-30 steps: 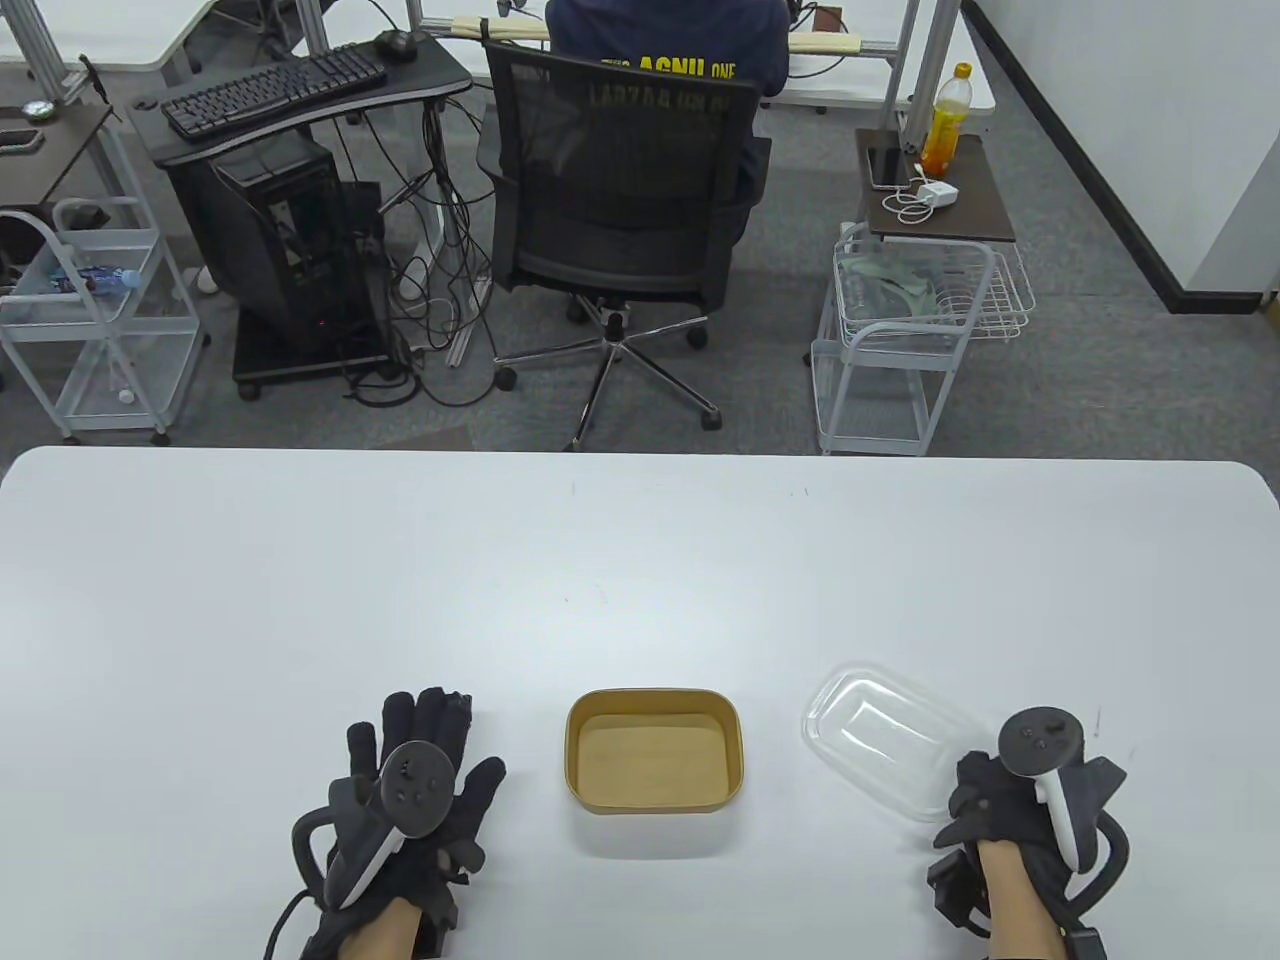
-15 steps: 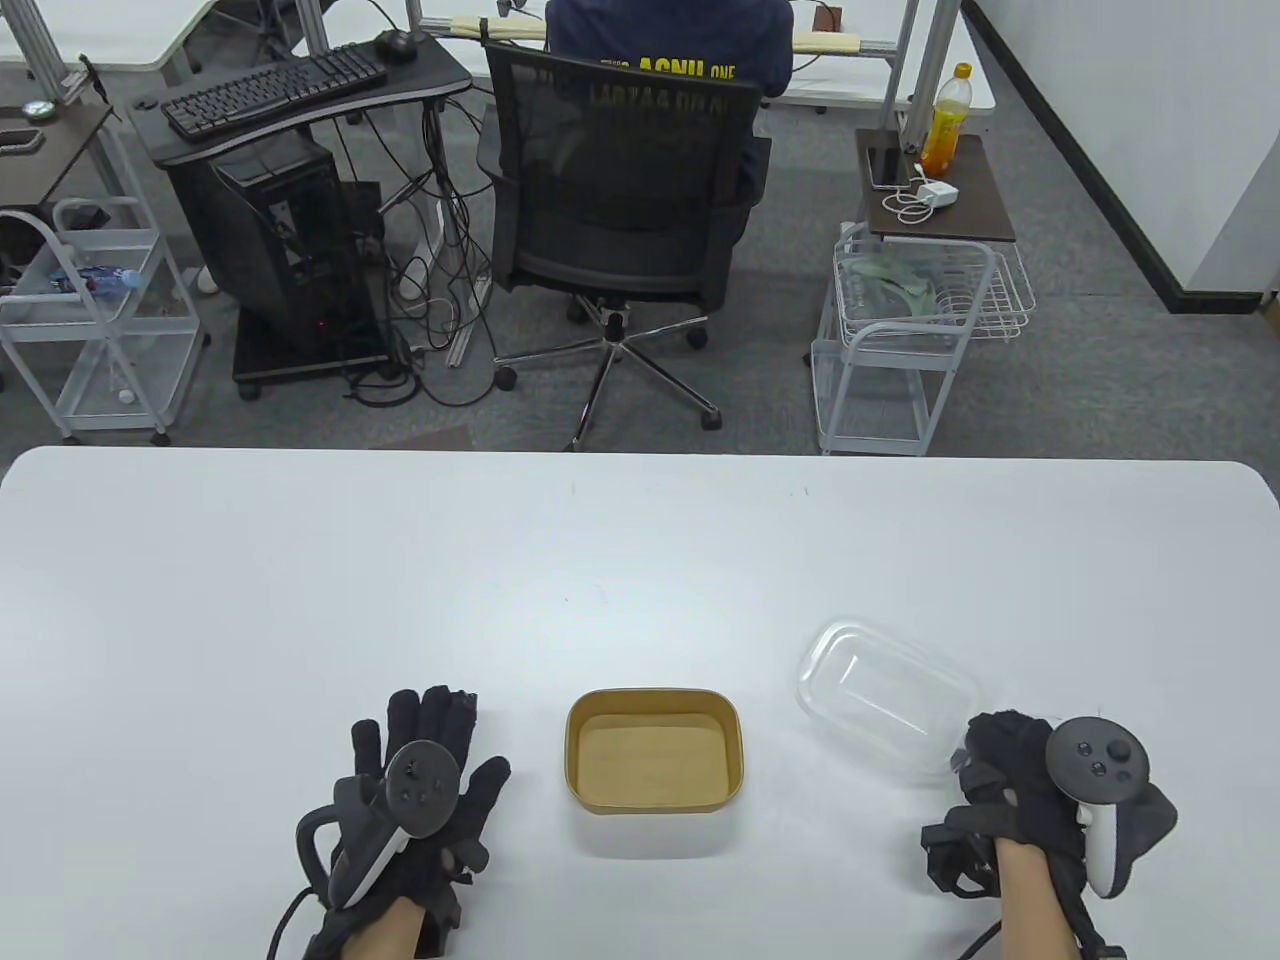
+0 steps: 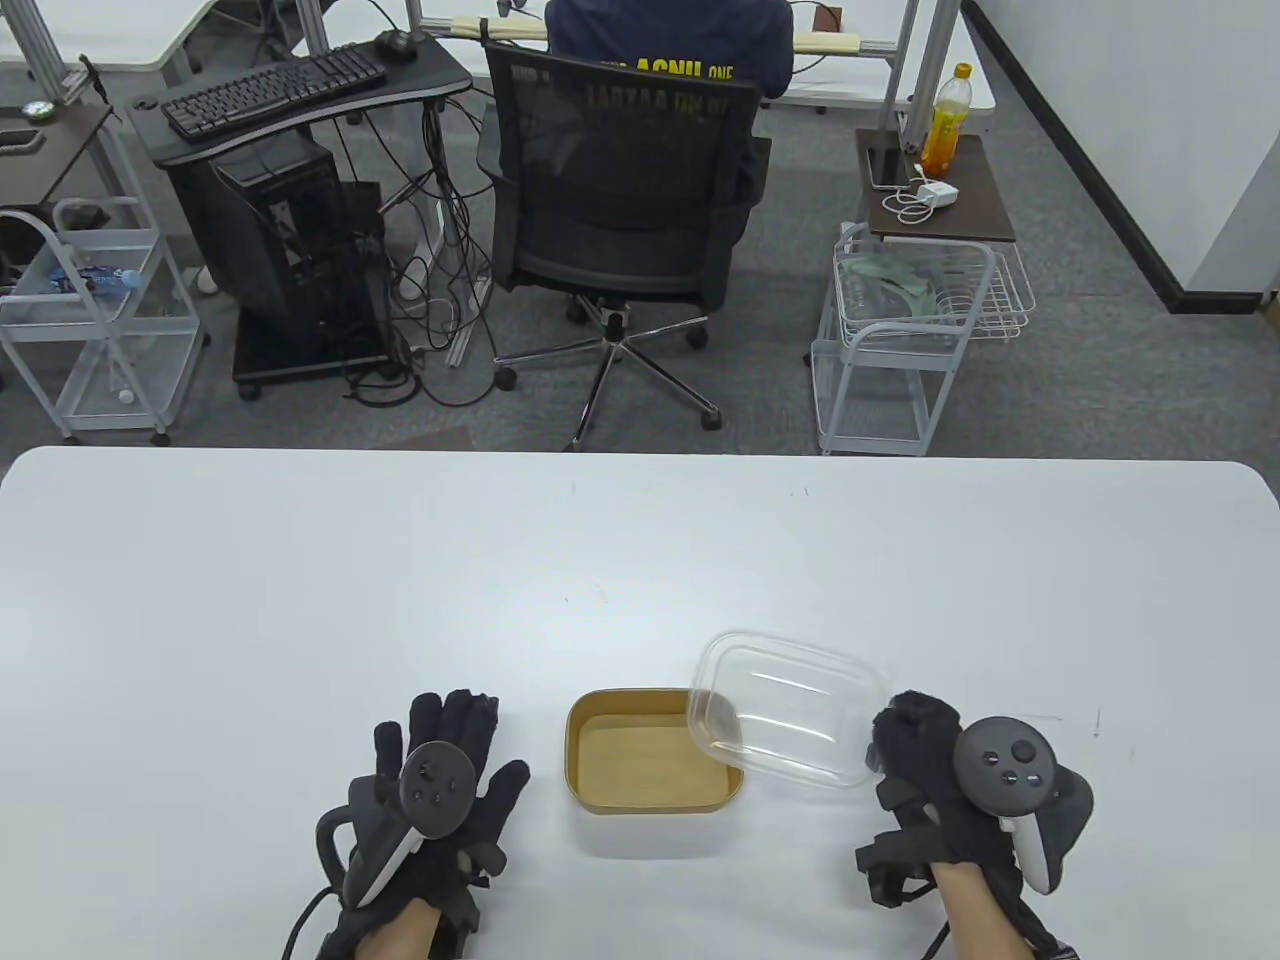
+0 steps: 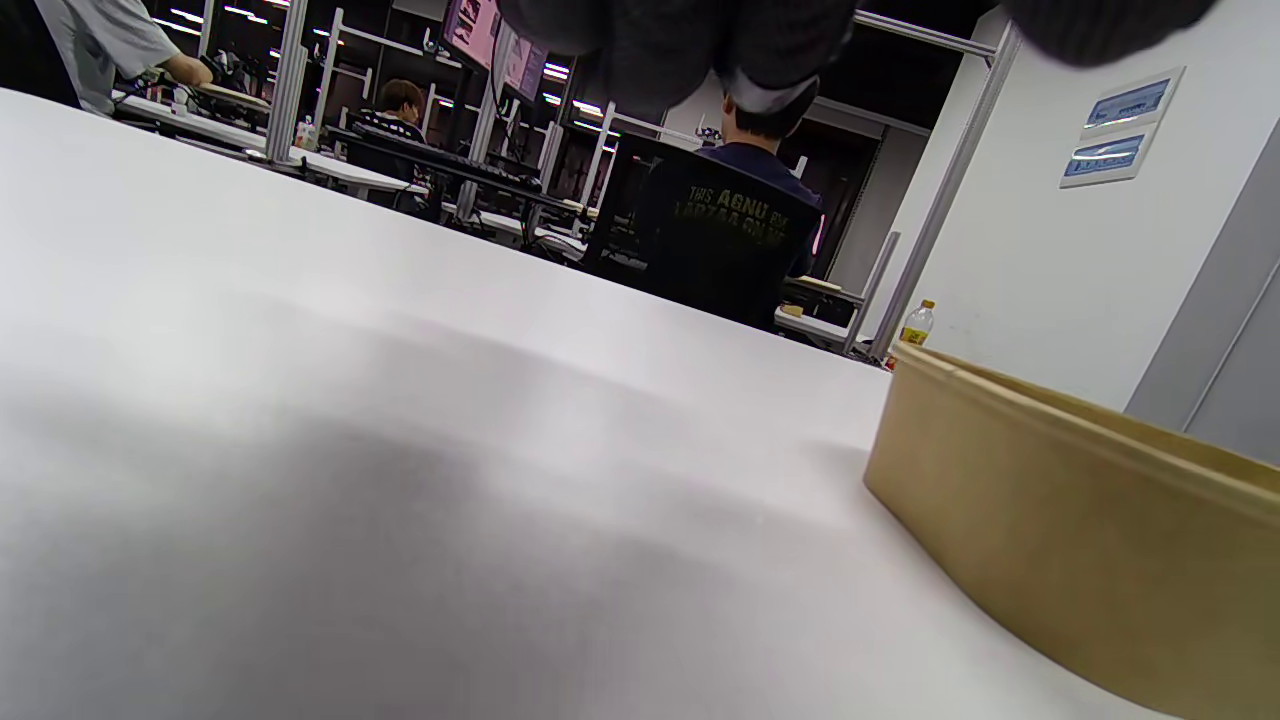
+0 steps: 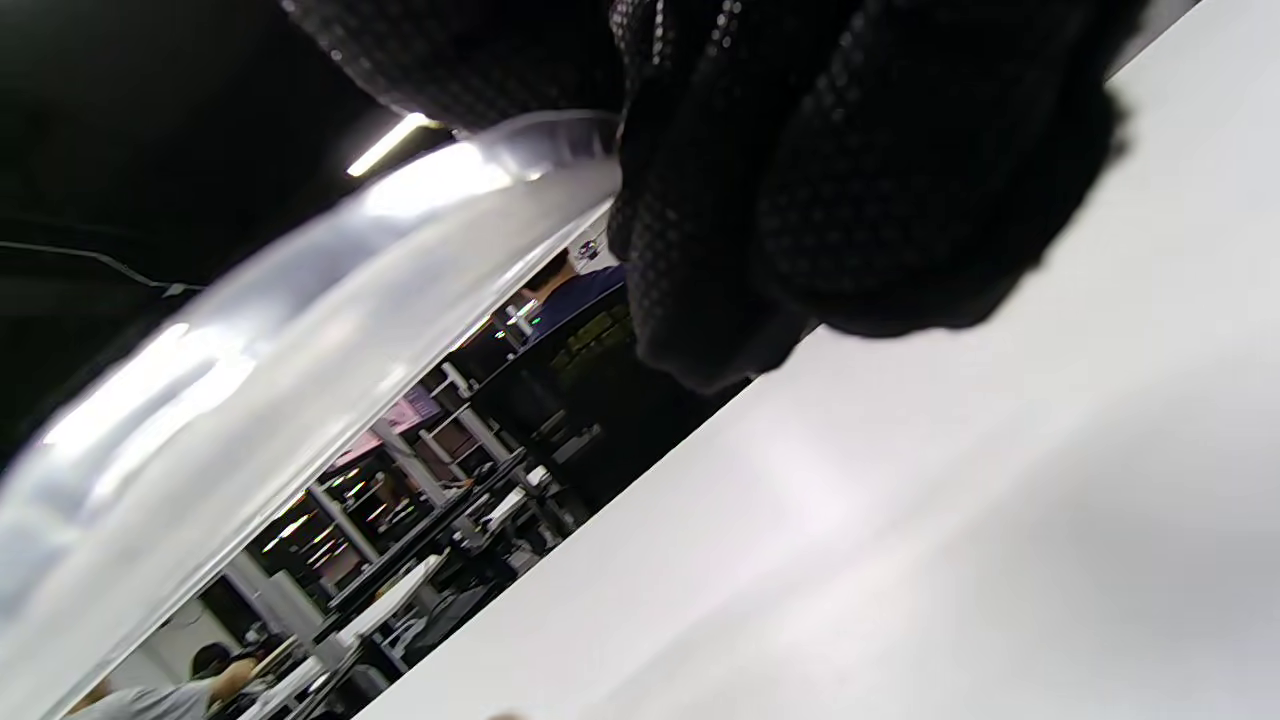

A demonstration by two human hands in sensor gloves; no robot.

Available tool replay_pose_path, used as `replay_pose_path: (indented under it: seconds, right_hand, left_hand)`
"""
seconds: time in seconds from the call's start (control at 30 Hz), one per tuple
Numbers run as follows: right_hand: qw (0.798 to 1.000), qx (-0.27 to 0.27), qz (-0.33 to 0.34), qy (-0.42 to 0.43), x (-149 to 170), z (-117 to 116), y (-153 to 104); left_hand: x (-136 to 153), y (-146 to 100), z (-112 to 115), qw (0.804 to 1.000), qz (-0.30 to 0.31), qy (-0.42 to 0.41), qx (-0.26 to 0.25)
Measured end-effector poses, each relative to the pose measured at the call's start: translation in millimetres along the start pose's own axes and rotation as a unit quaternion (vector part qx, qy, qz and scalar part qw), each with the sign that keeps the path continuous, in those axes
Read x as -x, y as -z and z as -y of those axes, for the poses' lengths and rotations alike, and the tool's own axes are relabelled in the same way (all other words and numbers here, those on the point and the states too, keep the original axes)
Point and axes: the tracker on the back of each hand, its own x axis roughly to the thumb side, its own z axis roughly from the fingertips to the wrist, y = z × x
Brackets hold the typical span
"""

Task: Cover the takeout box

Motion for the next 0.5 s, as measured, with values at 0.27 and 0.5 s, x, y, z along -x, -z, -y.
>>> replay_pose_path:
  seconds: [0.27,0.5]
  right_hand:
    - [0.996,-0.058,0.064,-0.003,-26,-34,-12]
    - [0.990,-0.085,0.108,0.001,-41,-49,-20]
  left_hand:
    - [-22,-2,8,0.995,0.026,-0.087,0.034]
    - [-43,-6,7,0.976,0.042,-0.202,0.070]
